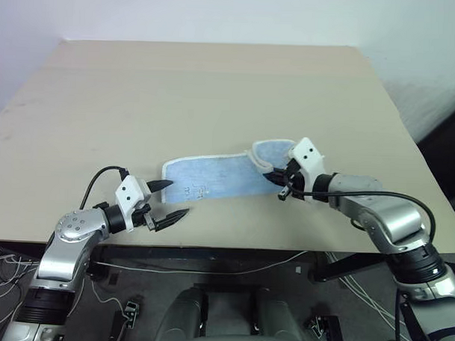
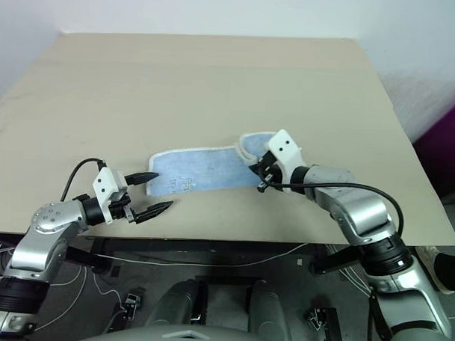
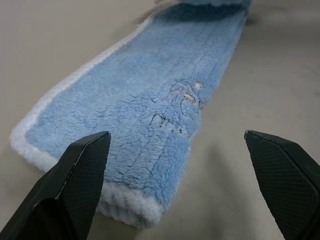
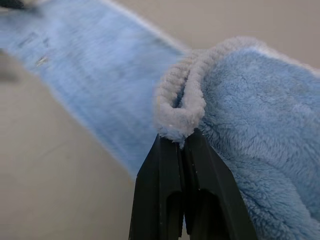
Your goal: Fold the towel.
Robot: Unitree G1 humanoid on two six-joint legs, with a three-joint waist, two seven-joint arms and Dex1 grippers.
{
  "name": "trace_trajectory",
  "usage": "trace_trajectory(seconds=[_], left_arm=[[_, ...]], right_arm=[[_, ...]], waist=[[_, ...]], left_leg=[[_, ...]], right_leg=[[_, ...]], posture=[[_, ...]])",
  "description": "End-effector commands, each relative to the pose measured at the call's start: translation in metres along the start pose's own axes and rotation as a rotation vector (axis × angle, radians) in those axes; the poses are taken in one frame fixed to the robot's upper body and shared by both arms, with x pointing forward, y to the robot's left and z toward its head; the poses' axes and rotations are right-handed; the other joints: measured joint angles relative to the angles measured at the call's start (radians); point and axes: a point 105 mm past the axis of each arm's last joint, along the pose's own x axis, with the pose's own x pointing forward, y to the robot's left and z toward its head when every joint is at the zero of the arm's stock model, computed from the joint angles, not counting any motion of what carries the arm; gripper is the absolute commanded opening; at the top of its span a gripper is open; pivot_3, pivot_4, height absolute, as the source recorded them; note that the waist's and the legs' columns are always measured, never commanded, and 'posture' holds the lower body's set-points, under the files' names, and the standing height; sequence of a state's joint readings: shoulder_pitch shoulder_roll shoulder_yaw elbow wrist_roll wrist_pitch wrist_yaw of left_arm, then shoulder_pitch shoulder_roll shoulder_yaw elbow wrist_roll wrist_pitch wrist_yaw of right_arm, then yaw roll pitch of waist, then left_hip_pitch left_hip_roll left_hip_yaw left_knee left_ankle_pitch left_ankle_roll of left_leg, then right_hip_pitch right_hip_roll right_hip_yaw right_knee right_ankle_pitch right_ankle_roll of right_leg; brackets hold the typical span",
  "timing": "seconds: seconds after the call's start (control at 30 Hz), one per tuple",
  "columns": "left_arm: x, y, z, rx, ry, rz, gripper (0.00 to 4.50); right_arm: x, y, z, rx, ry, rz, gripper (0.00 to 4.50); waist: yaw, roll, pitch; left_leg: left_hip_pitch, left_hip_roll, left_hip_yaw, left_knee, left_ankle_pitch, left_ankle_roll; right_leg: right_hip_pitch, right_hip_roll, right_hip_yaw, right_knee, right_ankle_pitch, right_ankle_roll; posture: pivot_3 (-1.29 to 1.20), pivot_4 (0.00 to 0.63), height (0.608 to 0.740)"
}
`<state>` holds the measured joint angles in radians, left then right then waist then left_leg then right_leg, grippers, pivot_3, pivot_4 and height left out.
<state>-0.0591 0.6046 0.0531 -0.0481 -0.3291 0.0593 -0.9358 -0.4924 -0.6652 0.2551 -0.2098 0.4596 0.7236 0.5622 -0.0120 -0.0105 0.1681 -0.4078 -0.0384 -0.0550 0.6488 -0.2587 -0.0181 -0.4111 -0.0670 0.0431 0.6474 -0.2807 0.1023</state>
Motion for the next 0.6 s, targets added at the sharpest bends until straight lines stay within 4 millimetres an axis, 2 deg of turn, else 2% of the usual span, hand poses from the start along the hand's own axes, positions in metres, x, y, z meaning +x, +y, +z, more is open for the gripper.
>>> trace_trajectory(seconds=[0.03, 0.27, 0.37, 0.6], left_arm=[[-0.001, -0.003, 0.010, 0.032, -0.030, 0.005, 4.50], [0.002, -0.004, 0.011, 0.024, -0.037, 0.003, 4.50], [0.002, -0.003, 0.015, -0.006, -0.067, 0.016, 4.50], [-0.007, 0.001, 0.027, -0.188, -0.154, 0.099, 4.50]], right_arm=[[0.001, 0.005, 0.005, -0.036, -0.022, 0.014, 0.05], [0.003, 0.007, -0.001, -0.047, -0.014, 0.012, 0.05], [-0.001, 0.012, 0.000, -0.026, -0.034, 0.045, 0.67], [-0.028, 0.010, 0.024, -0.034, -0.162, 0.072, 3.00]], waist=[[0.000, 0.000, 0.000], [0.000, 0.000, 0.000], [0.000, 0.000, 0.000], [0.000, 0.000, 0.000]], left_leg=[[0.000, 0.000, 0.000, 0.000, 0.000, 0.000], [0.000, 0.000, 0.000, 0.000, 0.000, 0.000], [0.000, 0.000, -0.001, -0.001, 0.000, 0.000], [0.000, -0.001, -0.001, -0.001, 0.000, 0.000]], right_leg=[[0.000, 0.000, 0.000, 0.000, 0.000, 0.000], [0.000, -0.001, 0.000, 0.000, 0.000, 0.000], [0.000, -0.001, 0.000, 0.000, 0.000, 0.000], [0.000, -0.001, 0.000, 0.000, 0.000, 0.000]], posture=[[0.00, 0.150, 0.740], [0.00, 0.150, 0.740], [0.00, 0.150, 0.740], [0.00, 0.150, 0.740]])
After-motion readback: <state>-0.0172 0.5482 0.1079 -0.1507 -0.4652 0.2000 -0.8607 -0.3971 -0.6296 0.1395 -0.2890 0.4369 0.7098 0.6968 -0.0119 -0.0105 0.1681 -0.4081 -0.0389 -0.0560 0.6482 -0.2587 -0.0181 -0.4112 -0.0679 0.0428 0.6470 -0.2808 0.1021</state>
